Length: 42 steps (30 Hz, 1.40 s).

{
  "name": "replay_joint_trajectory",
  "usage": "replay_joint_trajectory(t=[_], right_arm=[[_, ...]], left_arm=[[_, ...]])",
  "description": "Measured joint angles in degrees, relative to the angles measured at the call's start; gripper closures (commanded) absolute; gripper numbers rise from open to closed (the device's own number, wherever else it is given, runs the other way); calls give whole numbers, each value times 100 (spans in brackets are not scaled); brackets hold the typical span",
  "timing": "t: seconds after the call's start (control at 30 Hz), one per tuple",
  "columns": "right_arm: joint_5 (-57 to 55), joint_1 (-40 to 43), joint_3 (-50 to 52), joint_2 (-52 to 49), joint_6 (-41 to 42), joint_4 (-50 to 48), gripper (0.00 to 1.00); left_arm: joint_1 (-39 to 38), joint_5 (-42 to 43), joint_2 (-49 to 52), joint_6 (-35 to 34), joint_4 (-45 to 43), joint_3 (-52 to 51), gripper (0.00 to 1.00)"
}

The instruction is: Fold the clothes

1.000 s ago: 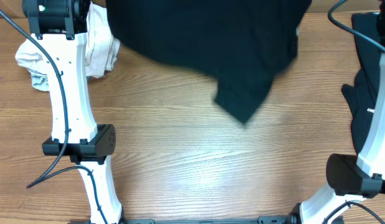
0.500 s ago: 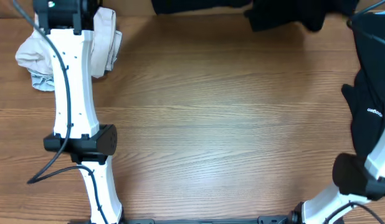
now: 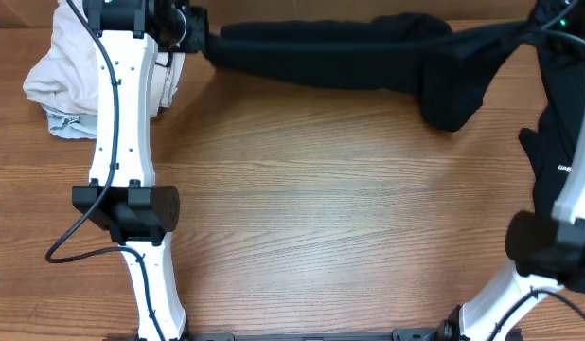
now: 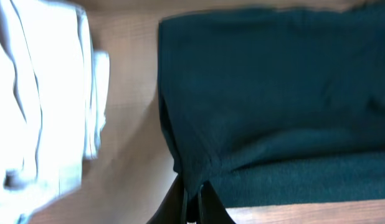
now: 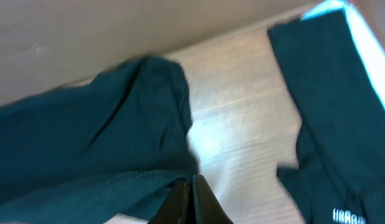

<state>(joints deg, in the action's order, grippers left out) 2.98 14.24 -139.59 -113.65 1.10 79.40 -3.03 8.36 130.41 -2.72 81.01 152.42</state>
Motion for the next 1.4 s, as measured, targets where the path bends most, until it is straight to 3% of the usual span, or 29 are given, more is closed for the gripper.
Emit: replay_joint_trajectory(t=[0.37, 0.57, 0.7, 1.0, 1.4], right_arm=[[595, 227, -46, 1773, 146, 1762, 96], [549, 229, 229, 2452, 361, 1781, 96], [555, 229, 1128, 2953, 422, 1770, 96], [850, 256, 3932, 3574, 472, 1532, 96], [1191, 262, 6282, 4459, 809, 1331, 96]], left_arm=[[0, -20, -730, 164, 1436, 70, 96], [0, -20, -1204, 166, 1567, 94, 96], [0, 7, -1222, 166, 1569, -101, 96], [0, 0, -1222, 166, 1572, -1650, 96], [7, -291, -1432, 140, 1537, -3213, 96]])
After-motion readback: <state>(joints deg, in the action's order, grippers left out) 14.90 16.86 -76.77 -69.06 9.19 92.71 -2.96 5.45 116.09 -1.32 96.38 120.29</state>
